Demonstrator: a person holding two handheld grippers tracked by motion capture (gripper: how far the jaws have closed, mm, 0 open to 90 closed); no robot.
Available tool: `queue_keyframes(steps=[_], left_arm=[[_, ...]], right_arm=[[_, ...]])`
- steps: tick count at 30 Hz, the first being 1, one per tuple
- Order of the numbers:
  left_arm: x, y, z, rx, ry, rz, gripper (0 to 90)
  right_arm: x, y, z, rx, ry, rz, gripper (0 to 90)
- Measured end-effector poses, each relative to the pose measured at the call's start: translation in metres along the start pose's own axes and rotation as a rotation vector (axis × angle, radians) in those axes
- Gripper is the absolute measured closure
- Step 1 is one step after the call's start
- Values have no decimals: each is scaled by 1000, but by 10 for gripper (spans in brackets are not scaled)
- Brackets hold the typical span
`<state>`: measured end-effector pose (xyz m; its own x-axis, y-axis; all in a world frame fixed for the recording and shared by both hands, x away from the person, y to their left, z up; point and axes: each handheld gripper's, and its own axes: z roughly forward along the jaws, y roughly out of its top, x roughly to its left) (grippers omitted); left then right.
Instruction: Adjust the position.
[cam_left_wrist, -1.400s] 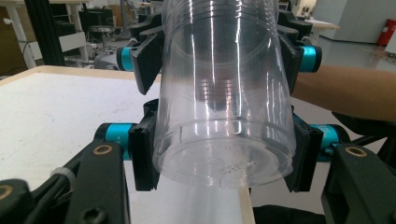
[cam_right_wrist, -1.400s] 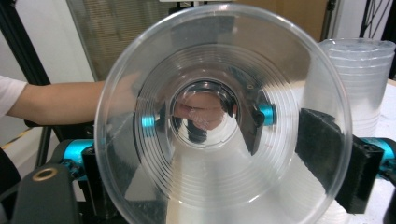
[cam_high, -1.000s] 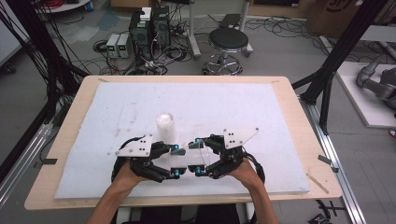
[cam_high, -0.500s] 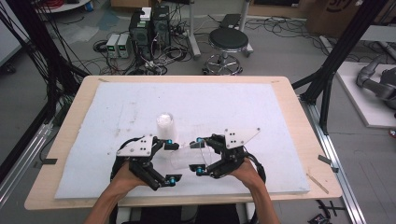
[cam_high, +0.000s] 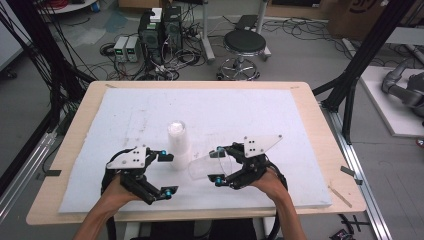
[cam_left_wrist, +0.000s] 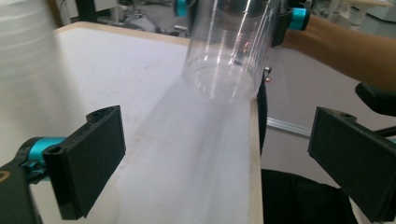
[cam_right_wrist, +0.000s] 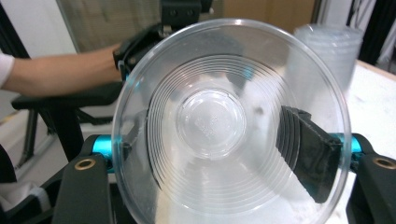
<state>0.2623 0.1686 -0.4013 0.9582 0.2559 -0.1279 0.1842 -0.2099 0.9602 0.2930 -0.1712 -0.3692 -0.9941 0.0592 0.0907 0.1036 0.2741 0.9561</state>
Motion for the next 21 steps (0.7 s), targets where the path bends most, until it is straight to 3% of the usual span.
queue_keyframes(steps=[3,4,7,8,9,10,12,14,16,17,20,21], left_arm=[[7,-10,-16,11,52,-16,41],[7,-10,-16,11,52,-16,41],[14,-21,-27,26,122,-39,41],[14,-21,-27,26,122,-39,41],[19,-28,-31,32,169,-53,41],[19,-28,-31,32,169,-53,41],[23,-34,-33,48,228,-64,41],[29,-43,-37,63,313,-93,41],[31,-45,-38,72,336,-102,41],[35,-50,-39,73,384,-117,41],[37,-54,-39,66,419,-131,41],[38,-57,-40,68,441,-140,41]], right_arm=[[-3,1,-5,41,-40,22,310],[-3,1,-5,41,-40,22,310],[-5,2,-6,109,-90,66,315],[-5,2,-6,109,-90,66,315],[-7,2,-7,148,-121,85,315],[-7,2,-7,148,-121,85,315],[-10,4,-7,209,-166,108,315],[-13,6,-7,292,-213,140,315],[-15,8,-8,317,-227,148,315],[-17,10,-8,360,-257,160,316],[-19,11,-8,393,-287,164,316],[-20,12,-8,425,-318,162,316]])
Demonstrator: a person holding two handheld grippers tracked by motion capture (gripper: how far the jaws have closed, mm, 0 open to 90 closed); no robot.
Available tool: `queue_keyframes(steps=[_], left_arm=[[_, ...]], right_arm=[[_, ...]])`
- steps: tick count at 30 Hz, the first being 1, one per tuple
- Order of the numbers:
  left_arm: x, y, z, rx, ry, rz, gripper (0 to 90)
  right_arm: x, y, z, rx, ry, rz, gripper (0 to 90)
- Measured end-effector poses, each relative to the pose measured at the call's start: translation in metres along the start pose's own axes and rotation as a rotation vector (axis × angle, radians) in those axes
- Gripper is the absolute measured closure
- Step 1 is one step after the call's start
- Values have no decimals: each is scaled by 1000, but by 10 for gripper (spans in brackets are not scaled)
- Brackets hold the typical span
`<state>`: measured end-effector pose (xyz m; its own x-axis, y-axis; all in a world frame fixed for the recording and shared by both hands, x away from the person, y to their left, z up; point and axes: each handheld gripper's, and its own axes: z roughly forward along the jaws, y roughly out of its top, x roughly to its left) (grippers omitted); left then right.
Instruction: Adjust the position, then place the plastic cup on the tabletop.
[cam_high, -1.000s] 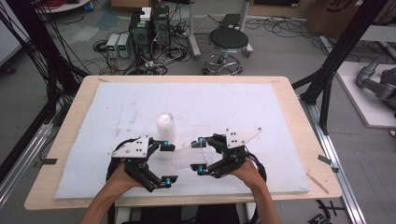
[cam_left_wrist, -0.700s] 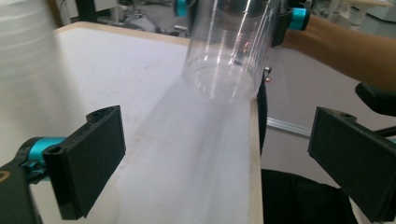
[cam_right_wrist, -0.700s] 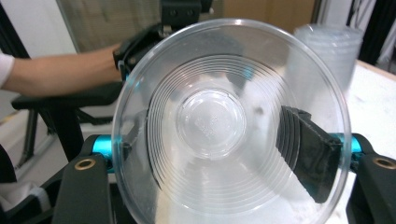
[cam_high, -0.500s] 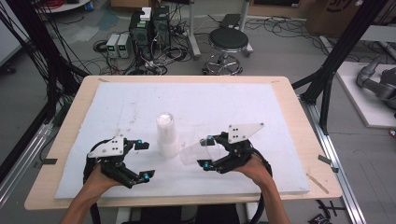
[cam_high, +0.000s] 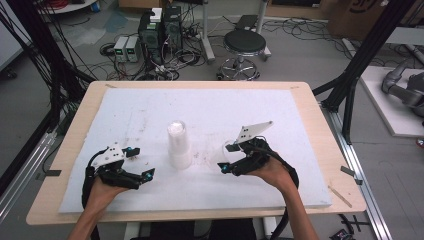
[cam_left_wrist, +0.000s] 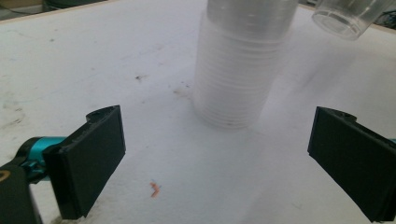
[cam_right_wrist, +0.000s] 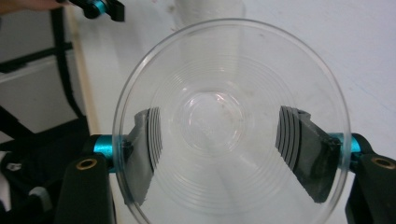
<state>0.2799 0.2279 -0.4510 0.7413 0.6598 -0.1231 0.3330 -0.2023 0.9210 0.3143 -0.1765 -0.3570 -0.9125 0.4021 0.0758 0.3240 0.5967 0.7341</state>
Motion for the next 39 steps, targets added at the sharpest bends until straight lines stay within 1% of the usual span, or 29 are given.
queue_keyframes(steps=[1,2,3,4,5,6,7,9,10,11,12,15,19,21,25,28,34,35,39], left_arm=[[0,0,0,0,0,0,41],[1,-2,0,-6,16,-9,41],[1,-2,0,-6,16,-9,41],[3,-3,0,-4,23,-9,41],[3,-3,0,-4,23,-9,41],[3,-5,0,-1,18,-15,41],[3,-5,0,-1,18,-15,41],[4,-6,1,6,14,-12,41],[4,-6,1,8,14,-14,41],[4,-6,1,8,14,-14,41],[4,-6,2,10,14,-13,41],[4,-7,2,12,17,-11,41],[5,-8,2,7,26,-19,41],[6,-8,0,2,32,-19,41],[6,-7,-1,-9,39,-21,41],[7,-8,-1,-16,49,-25,41],[7,-9,-1,-16,53,-28,41],[7,-9,-1,-16,53,-28,41],[8,-9,0,-14,49,-28,41]], right_arm=[[0,0,0,0,0,0,316],[0,1,0,33,-35,8,316],[0,1,0,33,-35,8,316],[-1,2,0,66,-80,2,317],[-1,2,0,66,-80,2,317],[-1,3,-1,88,-119,-3,317],[-1,3,-1,88,-119,-3,317],[-1,3,-4,106,-143,-13,320],[-1,4,-4,114,-153,-6,321],[-1,4,-4,114,-153,-6,321],[-2,4,-6,129,-163,-4,321],[-3,6,-7,134,-166,1,321],[-6,7,-10,136,-180,9,323],[-6,7,-10,137,-181,21,323],[-7,7,-10,138,-181,19,324],[-9,7,-9,142,-184,30,324],[-13,5,-5,148,-182,47,324],[-14,5,-4,150,-185,44,324],[-17,5,-1,163,-197,58,324]])
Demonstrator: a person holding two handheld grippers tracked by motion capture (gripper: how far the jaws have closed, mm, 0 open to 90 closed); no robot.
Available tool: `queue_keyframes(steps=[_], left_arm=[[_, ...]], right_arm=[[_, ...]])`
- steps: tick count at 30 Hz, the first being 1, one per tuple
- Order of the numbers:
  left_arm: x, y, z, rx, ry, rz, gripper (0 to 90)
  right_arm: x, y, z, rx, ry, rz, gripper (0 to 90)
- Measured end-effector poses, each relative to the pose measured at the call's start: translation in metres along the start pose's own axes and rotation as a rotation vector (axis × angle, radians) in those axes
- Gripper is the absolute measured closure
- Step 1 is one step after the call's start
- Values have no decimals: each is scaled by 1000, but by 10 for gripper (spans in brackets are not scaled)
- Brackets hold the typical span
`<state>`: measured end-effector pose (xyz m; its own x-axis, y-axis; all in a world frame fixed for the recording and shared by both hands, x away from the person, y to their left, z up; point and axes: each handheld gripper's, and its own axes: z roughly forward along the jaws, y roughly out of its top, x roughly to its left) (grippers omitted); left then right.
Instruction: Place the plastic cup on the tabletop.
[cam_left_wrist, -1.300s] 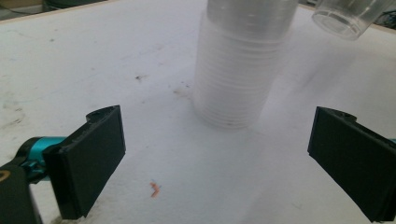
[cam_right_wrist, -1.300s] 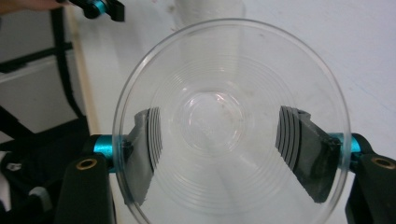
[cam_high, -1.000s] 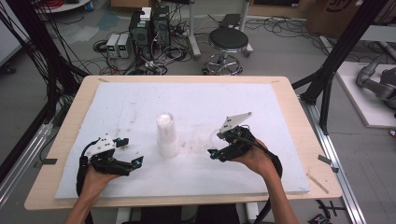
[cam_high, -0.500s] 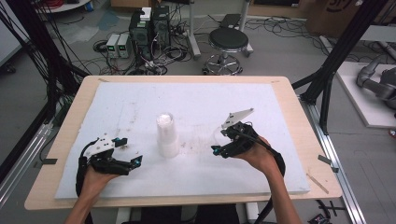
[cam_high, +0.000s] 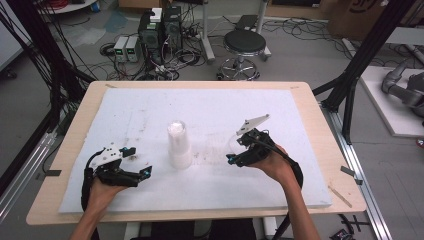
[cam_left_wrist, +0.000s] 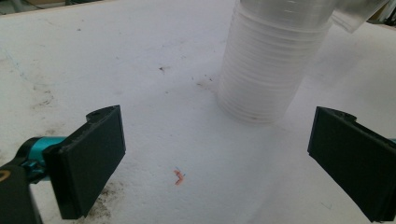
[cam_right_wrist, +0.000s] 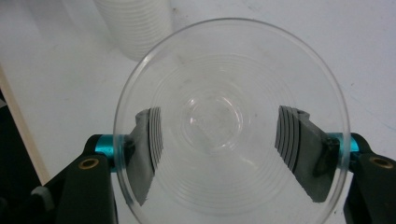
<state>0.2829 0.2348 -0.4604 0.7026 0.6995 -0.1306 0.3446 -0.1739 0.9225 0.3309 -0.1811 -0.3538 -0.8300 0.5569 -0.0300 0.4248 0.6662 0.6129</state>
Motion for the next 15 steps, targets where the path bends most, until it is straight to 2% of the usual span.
queue_keyframes(steps=[7,15], left_arm=[[-1,-4,2,5,0,-4,41],[0,-6,5,7,17,-8,41]], right_arm=[[-6,10,15,58,-38,38,324],[-13,13,32,148,-62,37,324]])
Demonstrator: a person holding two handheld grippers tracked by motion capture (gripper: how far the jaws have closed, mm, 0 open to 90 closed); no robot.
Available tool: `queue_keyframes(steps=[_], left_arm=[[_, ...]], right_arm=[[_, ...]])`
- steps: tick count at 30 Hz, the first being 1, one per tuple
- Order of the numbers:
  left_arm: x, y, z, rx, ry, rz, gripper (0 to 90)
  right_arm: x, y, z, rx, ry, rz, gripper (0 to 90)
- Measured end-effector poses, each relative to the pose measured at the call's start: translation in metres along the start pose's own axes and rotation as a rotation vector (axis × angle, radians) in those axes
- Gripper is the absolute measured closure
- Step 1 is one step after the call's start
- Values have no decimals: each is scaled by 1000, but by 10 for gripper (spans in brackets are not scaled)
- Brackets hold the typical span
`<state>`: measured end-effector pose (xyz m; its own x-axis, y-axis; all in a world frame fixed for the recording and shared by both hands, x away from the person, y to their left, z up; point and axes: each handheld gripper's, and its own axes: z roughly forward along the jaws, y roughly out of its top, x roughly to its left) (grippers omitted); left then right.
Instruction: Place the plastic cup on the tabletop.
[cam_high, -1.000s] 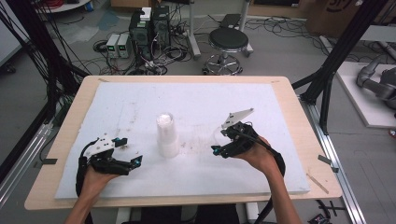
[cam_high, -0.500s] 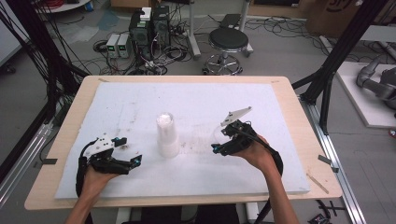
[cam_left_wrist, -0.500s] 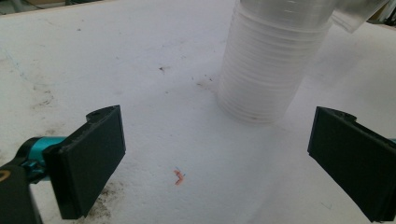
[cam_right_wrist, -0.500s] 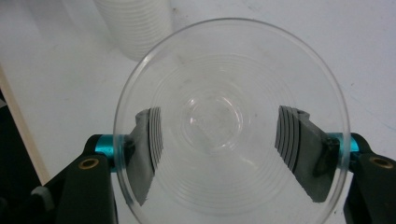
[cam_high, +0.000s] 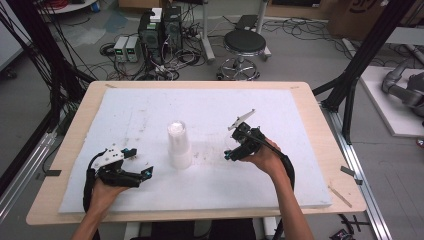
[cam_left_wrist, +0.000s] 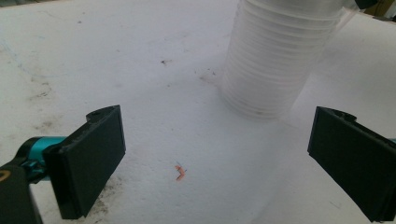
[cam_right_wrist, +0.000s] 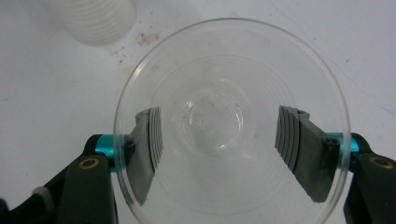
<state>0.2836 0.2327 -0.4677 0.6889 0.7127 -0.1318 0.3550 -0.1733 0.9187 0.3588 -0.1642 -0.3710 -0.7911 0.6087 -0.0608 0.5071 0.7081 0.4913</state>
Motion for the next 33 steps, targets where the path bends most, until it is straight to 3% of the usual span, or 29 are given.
queue_keyframes(steps=[12,23,33], left_arm=[[2,-3,0,0,3,-20,41],[2,-3,1,3,18,-20,41],[3,-3,0,2,14,-26,41]], right_arm=[[-2,7,23,82,-35,-1,320],[-4,12,32,58,-45,4,321],[-5,10,45,46,-75,4,199]])
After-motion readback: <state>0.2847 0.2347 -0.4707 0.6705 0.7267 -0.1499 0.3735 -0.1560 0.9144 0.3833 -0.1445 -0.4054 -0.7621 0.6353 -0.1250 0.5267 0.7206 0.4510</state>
